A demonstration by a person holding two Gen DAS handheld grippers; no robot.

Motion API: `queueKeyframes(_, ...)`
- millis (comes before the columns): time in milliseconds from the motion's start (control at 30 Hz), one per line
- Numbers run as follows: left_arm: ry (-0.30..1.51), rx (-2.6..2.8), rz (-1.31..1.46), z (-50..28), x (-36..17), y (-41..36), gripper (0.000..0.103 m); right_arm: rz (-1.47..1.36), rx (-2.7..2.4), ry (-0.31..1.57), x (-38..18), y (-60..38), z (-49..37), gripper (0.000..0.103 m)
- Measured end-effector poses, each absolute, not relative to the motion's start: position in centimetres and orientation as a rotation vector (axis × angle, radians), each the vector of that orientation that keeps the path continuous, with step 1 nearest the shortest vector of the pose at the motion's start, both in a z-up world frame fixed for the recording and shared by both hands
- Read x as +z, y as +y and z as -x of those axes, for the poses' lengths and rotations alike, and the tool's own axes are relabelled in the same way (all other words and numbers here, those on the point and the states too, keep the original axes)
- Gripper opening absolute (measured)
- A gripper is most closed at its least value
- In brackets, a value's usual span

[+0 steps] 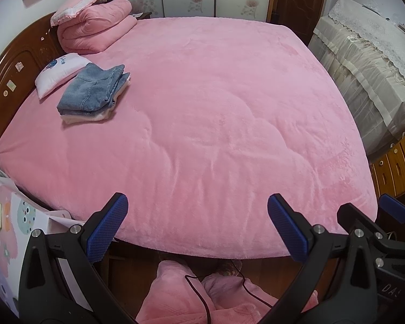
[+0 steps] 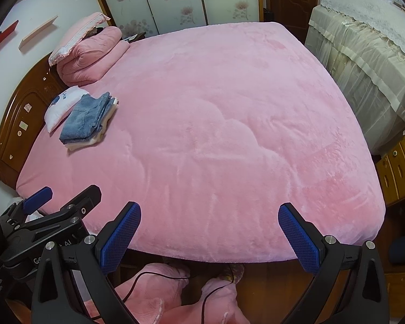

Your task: Fold large clothes

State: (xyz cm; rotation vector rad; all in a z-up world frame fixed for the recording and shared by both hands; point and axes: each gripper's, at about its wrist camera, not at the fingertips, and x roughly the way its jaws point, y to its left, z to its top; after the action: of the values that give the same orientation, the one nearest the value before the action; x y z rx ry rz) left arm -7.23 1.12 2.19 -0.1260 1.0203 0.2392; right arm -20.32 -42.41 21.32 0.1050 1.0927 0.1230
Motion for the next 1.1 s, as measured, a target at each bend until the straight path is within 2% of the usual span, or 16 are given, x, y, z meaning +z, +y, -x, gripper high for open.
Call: queueKeyframes(1100, 1.035, 0.215, 0.097, 6.2, 1.8, 2.1, 0.102, -0.128, 0.066, 1.101, 21.0, -41.5, 21.2, 0.103)
